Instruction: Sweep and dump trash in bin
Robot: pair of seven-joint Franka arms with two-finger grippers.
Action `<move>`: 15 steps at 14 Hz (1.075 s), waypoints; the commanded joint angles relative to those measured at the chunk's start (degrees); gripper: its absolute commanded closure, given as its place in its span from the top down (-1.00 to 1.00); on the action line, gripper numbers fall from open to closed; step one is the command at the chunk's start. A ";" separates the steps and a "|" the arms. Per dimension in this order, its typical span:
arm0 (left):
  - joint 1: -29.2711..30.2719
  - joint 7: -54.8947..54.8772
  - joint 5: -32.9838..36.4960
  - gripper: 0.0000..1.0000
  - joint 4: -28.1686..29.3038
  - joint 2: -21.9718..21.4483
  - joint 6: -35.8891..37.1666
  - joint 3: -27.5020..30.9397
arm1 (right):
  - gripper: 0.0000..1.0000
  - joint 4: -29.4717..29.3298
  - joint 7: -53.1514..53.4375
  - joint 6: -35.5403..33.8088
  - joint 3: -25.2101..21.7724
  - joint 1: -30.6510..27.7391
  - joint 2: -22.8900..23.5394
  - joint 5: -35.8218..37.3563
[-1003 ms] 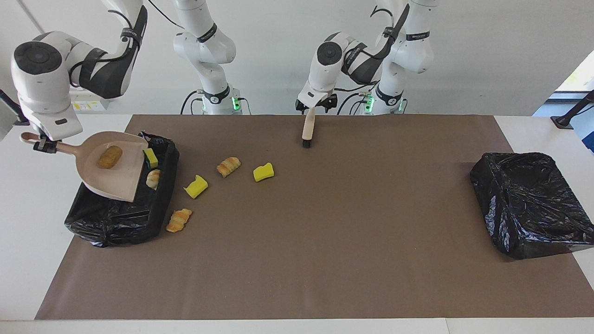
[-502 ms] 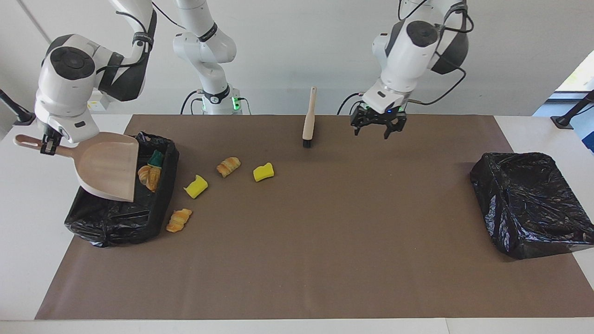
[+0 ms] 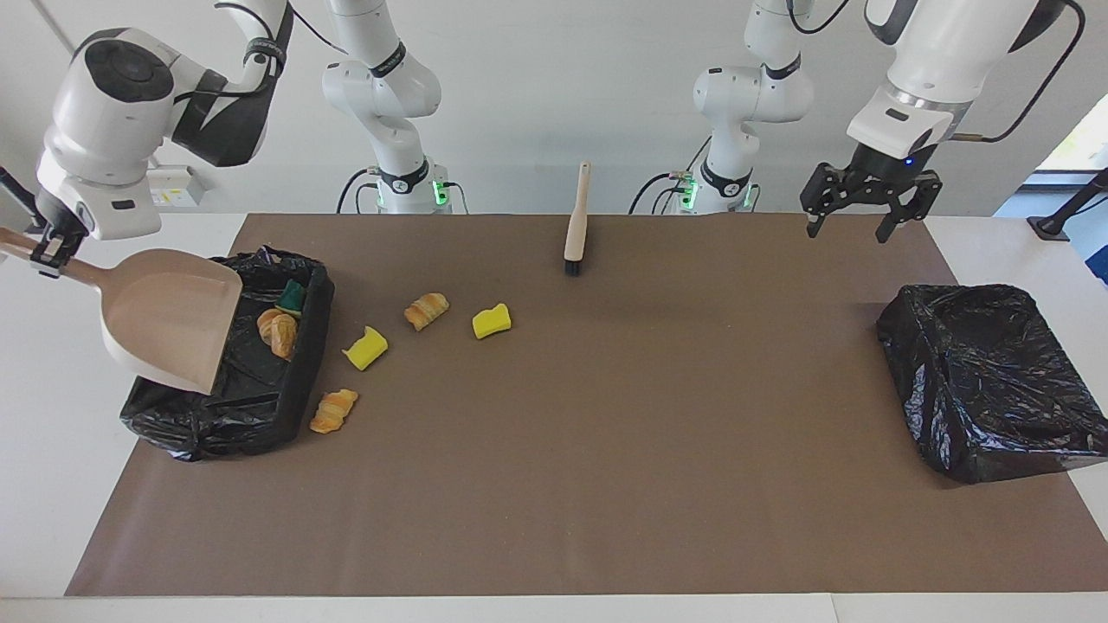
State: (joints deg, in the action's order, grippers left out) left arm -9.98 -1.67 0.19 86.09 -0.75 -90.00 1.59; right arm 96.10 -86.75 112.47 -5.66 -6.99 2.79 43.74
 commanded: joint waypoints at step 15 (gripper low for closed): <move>1.11 -0.97 -1.68 1.00 -2.25 -1.89 10.19 -0.01 | -1.00 -7.05 100.12 -16.15 10.84 20.14 9.39 -39.33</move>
State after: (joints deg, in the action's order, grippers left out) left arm -9.43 -2.20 -0.86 81.70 -1.11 -79.04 1.67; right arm 92.03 3.19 94.98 5.33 9.08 7.67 7.34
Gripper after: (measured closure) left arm 0.000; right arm 0.678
